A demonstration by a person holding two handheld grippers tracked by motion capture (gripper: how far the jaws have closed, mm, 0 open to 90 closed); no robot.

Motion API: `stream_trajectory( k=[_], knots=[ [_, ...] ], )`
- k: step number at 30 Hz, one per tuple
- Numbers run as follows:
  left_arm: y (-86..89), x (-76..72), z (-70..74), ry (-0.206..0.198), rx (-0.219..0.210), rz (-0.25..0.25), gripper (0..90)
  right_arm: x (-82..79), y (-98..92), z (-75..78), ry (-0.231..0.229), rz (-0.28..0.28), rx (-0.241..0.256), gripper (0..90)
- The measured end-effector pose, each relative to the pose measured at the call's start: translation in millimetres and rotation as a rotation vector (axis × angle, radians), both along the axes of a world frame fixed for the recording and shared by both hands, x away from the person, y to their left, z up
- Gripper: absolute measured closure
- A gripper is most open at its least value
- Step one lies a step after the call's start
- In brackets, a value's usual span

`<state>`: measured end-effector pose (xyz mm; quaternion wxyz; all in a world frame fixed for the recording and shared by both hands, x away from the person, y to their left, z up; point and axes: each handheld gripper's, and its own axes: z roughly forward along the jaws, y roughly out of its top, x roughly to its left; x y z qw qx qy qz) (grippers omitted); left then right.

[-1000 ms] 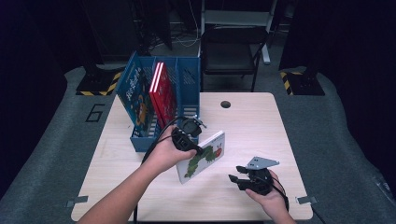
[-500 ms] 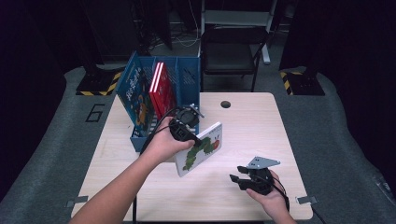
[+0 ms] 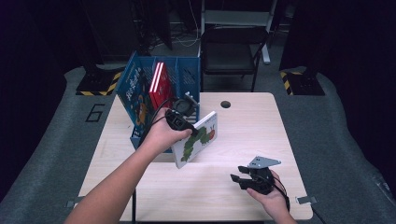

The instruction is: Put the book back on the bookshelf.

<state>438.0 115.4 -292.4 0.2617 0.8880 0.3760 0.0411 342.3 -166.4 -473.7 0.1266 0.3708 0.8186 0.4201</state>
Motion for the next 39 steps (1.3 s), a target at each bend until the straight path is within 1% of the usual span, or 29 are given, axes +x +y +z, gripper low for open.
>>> stream_trajectory(
  k=[1,2,3,4,6,10,11,13,14,19,26,29,30,33,35,36,37,38,39],
  knots=[
    [0.1,0.7,1.0,-0.004,-0.004,0.013,77.0,0.0,-0.1,0.0,0.0,0.0,0.0,50.6],
    [1.2,1.9,2.2,-0.005,0.0,0.009,76.9,0.2,-0.4,-0.1,-0.001,0.0,-0.003,50.6],
    [1.3,2.6,2.9,-0.003,-0.008,0.019,77.0,0.7,-0.7,0.0,0.0,0.004,-0.009,50.6],
    [2.3,3.8,4.2,-0.005,0.001,0.015,77.0,0.8,-1.0,0.0,-0.001,0.006,-0.009,50.6],
    [2.4,4.7,5.0,-0.006,0.0,0.025,76.9,0.7,-1.3,0.1,0.001,0.006,-0.007,50.5],
    [4.0,8.4,6.1,-0.002,0.001,0.03,77.0,0.4,-1.7,0.3,0.004,-0.009,-0.003,50.4],
    [4.4,9.4,6.2,-0.003,0.001,0.039,77.0,0.1,-2.1,0.5,0.007,-0.004,0.003,50.4],
    [6.2,11.6,6.9,-0.008,0.006,0.051,77.0,0.3,-2.2,0.1,0.0,-0.014,0.002,50.4],
    [7.5,13.0,7.3,-0.004,0.007,0.052,77.0,0.3,-2.9,0.2,-0.001,-0.007,-0.001,50.4],
    [13.0,18.1,9.8,-0.008,0.003,0.085,77.0,0.6,-2.8,-0.5,-0.001,-0.01,0.001,50.4],
    [19.5,23.4,14.9,-0.008,0.006,0.111,77.0,0.5,-3.5,-0.9,0.0,-0.013,0.0,50.4],
    [23.4,26.2,17.6,-0.01,0.002,0.125,77.0,-0.1,-4.8,-0.5,0.005,-0.011,-0.007,50.3],
    [24.6,27.0,18.5,-0.01,0.0,0.133,77.0,-0.4,-4.7,-0.9,0.004,-0.013,0.004,50.3],
    [27.3,29.0,20.1,-0.014,-0.004,0.144,77.0,-0.6,-5.8,-0.9,0.001,-0.017,0.0,50.3],
    [31.4,32.0,20.7,-0.014,-0.014,0.161,77.0,-0.9,-6.2,-1.4,-0.004,-0.019,0.003,50.3],
    [32.3,32.8,20.7,-0.012,-0.015,0.165,77.0,-1.3,-6.6,-0.8,0.002,-0.014,0.002,50.3],
    [33.8,34.0,20.5,-0.008,-0.021,0.171,77.0,-1.5,-6.4,-1.2,-0.008,-0.024,0.0,50.2],
    [35.4,35.4,20.7,-0.006,-0.022,0.175,77.0,-1.8,-6.6,-1.0,0.0,-0.019,0.006,50.3],
    [36.4,36.4,20.3,-0.001,-0.032,0.188,77.0,-2.2,-6.6,-1.3,0.0,-0.022,0.008,50.2]
  ],
)
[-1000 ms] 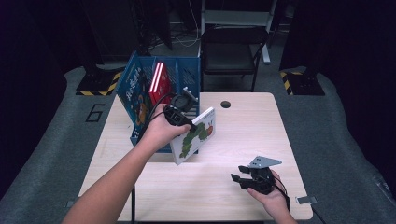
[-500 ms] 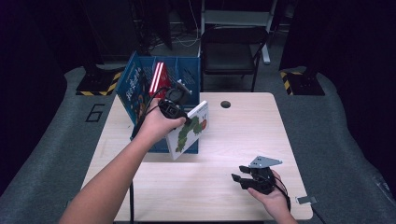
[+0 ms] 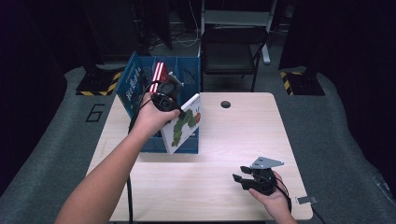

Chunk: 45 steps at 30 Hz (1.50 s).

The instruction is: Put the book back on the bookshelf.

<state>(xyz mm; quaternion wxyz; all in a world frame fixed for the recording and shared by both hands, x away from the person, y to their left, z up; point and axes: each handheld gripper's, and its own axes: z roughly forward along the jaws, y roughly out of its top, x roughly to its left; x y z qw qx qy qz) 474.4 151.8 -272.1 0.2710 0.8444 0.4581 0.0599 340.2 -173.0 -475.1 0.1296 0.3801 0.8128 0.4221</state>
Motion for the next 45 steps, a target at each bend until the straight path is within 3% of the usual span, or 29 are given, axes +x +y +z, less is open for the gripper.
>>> stream_trajectory(
  k=[12,25,45],
  knots=[
    [8.9,23.1,-0.4,-0.017,0.017,0.096,77.0,-3.4,-5.4,-0.3,-0.002,-0.019,0.0,50.3],
    [-1.4,50.8,-13.6,-0.005,0.036,0.176,77.0,-4.2,-8.3,1.3,-0.005,-0.018,0.008,50.2],
    [-8.6,84.6,-34.4,-0.004,-0.008,0.297,77.0,-6.3,-11.6,2.0,-0.011,-0.03,0.024,50.2]
  ],
)
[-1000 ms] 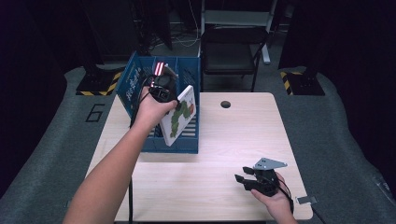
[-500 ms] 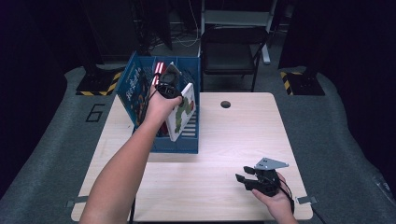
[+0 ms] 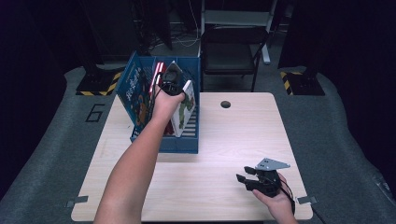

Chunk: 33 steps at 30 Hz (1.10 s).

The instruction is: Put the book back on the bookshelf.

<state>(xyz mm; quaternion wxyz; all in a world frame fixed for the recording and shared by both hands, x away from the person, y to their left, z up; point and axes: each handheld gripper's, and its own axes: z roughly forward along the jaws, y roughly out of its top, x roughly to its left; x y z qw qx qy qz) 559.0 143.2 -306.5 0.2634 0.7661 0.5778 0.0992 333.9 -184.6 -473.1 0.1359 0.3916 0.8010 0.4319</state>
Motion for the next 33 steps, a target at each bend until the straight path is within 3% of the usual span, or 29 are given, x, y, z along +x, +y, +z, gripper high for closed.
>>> stream_trajectory(
  k=[9,17,22,33],
  knots=[
    [-9.5,10.2,-9.7,0.005,-0.002,0.025,77.0,-1.5,-2.3,0.2,0.001,-0.002,0.003,50.2],
    [-12.5,18.1,-22.4,0.009,-0.042,0.067,77.1,-4.2,-6.0,0.2,-0.001,-0.017,0.012,50.2],
    [-15.3,23.1,-30.3,0.012,-0.022,0.076,77.0,-5.8,-6.8,-0.5,0.002,-0.026,0.012,50.2],
    [-15.2,29.3,-43.6,0.005,-0.035,0.118,77.0,-7.4,-10.0,-1.4,0.004,-0.032,0.012,50.2]
  ],
)
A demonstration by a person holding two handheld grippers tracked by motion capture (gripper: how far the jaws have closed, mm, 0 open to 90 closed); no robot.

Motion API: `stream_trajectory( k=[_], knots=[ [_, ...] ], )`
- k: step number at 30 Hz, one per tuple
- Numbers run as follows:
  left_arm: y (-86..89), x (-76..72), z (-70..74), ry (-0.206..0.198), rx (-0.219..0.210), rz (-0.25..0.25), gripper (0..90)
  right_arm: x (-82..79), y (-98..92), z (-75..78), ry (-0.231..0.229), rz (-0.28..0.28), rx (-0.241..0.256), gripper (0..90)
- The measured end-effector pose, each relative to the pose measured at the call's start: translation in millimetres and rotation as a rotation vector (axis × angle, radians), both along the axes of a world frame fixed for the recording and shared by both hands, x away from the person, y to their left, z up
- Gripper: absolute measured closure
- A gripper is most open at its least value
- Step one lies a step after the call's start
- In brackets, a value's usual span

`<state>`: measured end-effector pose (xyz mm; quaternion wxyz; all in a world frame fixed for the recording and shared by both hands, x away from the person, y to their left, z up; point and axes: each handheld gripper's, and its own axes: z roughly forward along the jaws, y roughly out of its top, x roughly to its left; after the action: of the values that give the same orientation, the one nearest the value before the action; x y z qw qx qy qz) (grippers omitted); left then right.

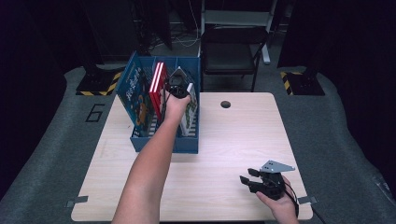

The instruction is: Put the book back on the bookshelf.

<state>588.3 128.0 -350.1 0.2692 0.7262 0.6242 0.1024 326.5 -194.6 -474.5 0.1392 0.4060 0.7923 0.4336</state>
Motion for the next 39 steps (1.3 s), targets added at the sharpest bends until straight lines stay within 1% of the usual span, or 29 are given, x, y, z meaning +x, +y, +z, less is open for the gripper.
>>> stream_trajectory(
  k=[2,4,5,10,11,12,13,15,17,19,20,21,23,24,25,26,27,29,30,31,32,33,35,36,37,38,39],
  knots=[
    [0.9,1.1,-1.8,-0.006,-0.003,0.006,77.1,-0.4,-0.3,-0.1,0.004,0.003,0.0,50.2],
    [1.5,2.0,-3.2,-0.006,-0.005,0.007,77.0,-0.8,0.1,-0.2,0.008,0.002,0.003,50.2],
    [1.3,2.3,-4.2,-0.002,-0.007,0.007,77.1,-0.5,-0.1,-0.5,0.003,0.006,-0.005,50.2],
    [-1.6,3.2,-8.2,-0.006,-0.011,0.009,77.1,-0.8,0.6,-0.5,0.007,0.01,-0.008,50.2],
    [-2.5,3.1,-8.3,0.0,-0.023,0.02,77.0,-0.7,0.6,-0.8,0.007,0.011,-0.009,50.2],
    [-2.1,3.4,-8.7,-0.013,-0.014,0.019,77.1,-0.9,0.9,-1.0,0.009,0.012,-0.001,50.1],
    [-2.5,3.7,-8.6,-0.01,-0.019,0.021,77.0,-0.4,0.5,-1.5,0.004,0.01,-0.015,50.2],
    [-3.1,4.2,-9.0,-0.02,-0.015,0.031,77.1,-0.1,0.5,-1.7,0.001,0.01,-0.02,50.2],
    [-3.6,4.8,-9.5,-0.018,-0.014,0.028,77.1,-0.6,0.6,-1.6,0.006,0.006,-0.012,50.2],
    [-4.8,5.1,-10.4,-0.009,-0.028,0.035,77.0,-0.8,0.8,-1.6,0.013,0.007,-0.007,50.2],
    [-4.7,5.3,-11.2,-0.014,-0.028,0.031,77.1,-1.0,0.8,-1.5,0.013,0.006,-0.009,50.2],
    [-5.4,5.2,-11.6,-0.014,-0.03,0.03,77.1,-0.5,0.5,-1.7,0.004,0.008,-0.015,50.2],
    [-6.7,5.2,-12.4,-0.018,-0.03,0.032,77.1,-1.0,0.8,-2.0,0.006,0.011,-0.014,50.2],
    [-7.4,5.1,-12.7,-0.017,-0.037,0.035,77.0,-1.3,1.0,-2.1,0.007,0.013,-0.017,50.2],
    [-8.1,5.2,-13.3,-0.021,-0.028,0.038,77.0,-2.1,1.5,-2.1,0.013,0.012,-0.017,50.2],
    [-9.4,5.1,-13.7,-0.017,-0.035,0.045,77.1,-2.4,2.1,-2.3,0.009,0.005,-0.016,50.2],
    [-10.2,5.3,-14.2,-0.018,-0.032,0.046,77.0,-2.6,2.0,-2.4,0.003,0.004,-0.02,50.2],
    [-11.9,5.6,-14.6,-0.022,-0.021,0.042,77.1,-3.0,1.9,-2.4,0.008,0.015,-0.021,50.2],
    [-12.8,5.9,-14.8,-0.024,-0.019,0.045,77.1,-3.6,2.3,-2.5,0.008,0.007,-0.018,50.2],
    [-13.0,6.0,-14.7,-0.029,-0.023,0.051,77.0,-4.0,2.3,-2.5,0.009,0.005,-0.017,50.2],
    [-13.0,6.3,-15.0,-0.032,-0.028,0.056,77.1,-3.5,1.5,-2.8,-0.003,0.012,-0.025,50.2],
    [-12.8,6.8,-15.6,-0.033,-0.033,0.056,77.0,-3.9,1.8,-2.4,0.002,0.005,-0.022,50.2],
    [-12.1,7.9,-17.4,-0.031,-0.035,0.066,77.0,-4.0,1.1,-2.2,0.004,0.01,-0.026,50.2],
    [-12.3,8.2,-18.7,-0.023,-0.049,0.076,77.1,-4.1,1.4,-2.4,0.001,0.006,-0.022,50.2],
    [-12.4,8.8,-20.0,-0.02,-0.051,0.081,77.0,-4.1,1.8,-2.7,0.001,0.008,-0.019,50.1],
    [-12.4,9.5,-21.0,-0.018,-0.05,0.077,77.0,-3.9,1.2,-2.5,0.006,0.019,-0.027,50.2],
    [-13.9,9.8,-22.4,-0.022,-0.055,0.088,77.0,-4.1,2.5,-2.9,0.014,0.014,-0.021,50.2]
  ],
)
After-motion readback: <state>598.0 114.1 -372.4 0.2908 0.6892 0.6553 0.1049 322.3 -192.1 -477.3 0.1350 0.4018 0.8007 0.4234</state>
